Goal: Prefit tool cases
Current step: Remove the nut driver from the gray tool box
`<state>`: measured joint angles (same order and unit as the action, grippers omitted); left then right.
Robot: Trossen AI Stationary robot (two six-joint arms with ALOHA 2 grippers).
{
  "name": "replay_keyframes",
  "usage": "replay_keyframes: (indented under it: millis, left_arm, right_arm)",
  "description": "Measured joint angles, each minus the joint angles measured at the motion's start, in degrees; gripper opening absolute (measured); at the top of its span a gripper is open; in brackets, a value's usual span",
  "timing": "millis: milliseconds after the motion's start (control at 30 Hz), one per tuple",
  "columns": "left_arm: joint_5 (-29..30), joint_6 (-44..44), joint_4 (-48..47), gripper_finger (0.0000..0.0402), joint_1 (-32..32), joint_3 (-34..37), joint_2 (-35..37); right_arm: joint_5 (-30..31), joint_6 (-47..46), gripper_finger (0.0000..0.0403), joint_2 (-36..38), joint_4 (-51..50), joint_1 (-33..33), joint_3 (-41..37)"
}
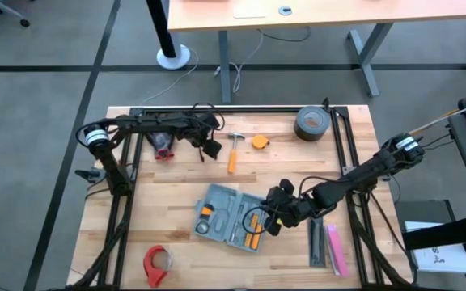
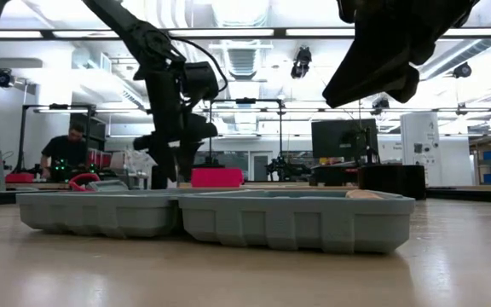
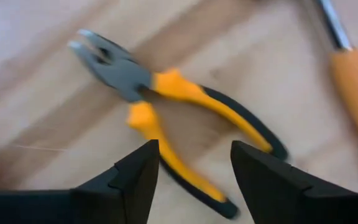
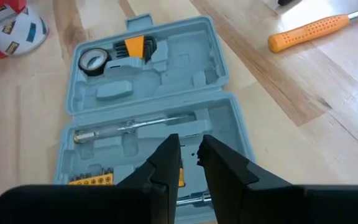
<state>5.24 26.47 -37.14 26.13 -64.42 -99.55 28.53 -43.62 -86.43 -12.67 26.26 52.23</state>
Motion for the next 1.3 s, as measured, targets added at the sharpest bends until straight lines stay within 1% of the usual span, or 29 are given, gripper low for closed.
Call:
replay_keyframes:
  millis: [133, 300, 533, 667, 900, 1067, 1233, 1300]
  left_arm:
    - [-1.8, -1.5, -1.0, 0.0207, -3.7, 0.1, 0.0]
    - [-3.5, -3.5, -1.3, 0.0198, -10.5, 0.1, 0.0]
    - [-5.8, -3.0, -2.9, 0.0183, -20.2, 0.1, 0.0]
    - [-6.1, -0.3, -3.8, 0.0178, -24.7, 0.1, 0.0]
    - [-6.0, 5.5, -3.8, 0.0189, -29.0, 0.1, 0.1]
    - [-5.8, 9.0, -3.7, 0.0196, -30.7, 0.2, 0.1]
    - [-5.6, 11.2, -3.7, 0.0193, -32.2, 1.7, 0.1]
    - [-4.1, 11.5, -3.4, 0.0190, -32.5, 2.5, 0.2]
  right_arm:
    - [0.0, 0.1, 0.0060, 0.0, 0.0, 0.1, 0.0]
    - [0.1, 0.1, 0.0071, 0.0, -0.3, 0.5, 0.0]
    - [0.1, -0.4, 0.0074, 0.0, -0.4, 0.6, -0.4]
    - [0.1, -0.4, 0.0066, 0.0, -0.3, 0.6, -0.9]
    - [0.1, -0.1, 0.0057, 0.0, -0.4, 0.6, -1.0]
    - [0.1, 0.0, 0.0067, 0.0, -0.4, 0.6, -1.0]
    - [-0.3, 0.7, 0.0074, 0.0, -0.4, 0.6, -1.0]
    - [-0.4, 0.8, 0.0075, 0.0, -0.4, 0.6, -1.0]
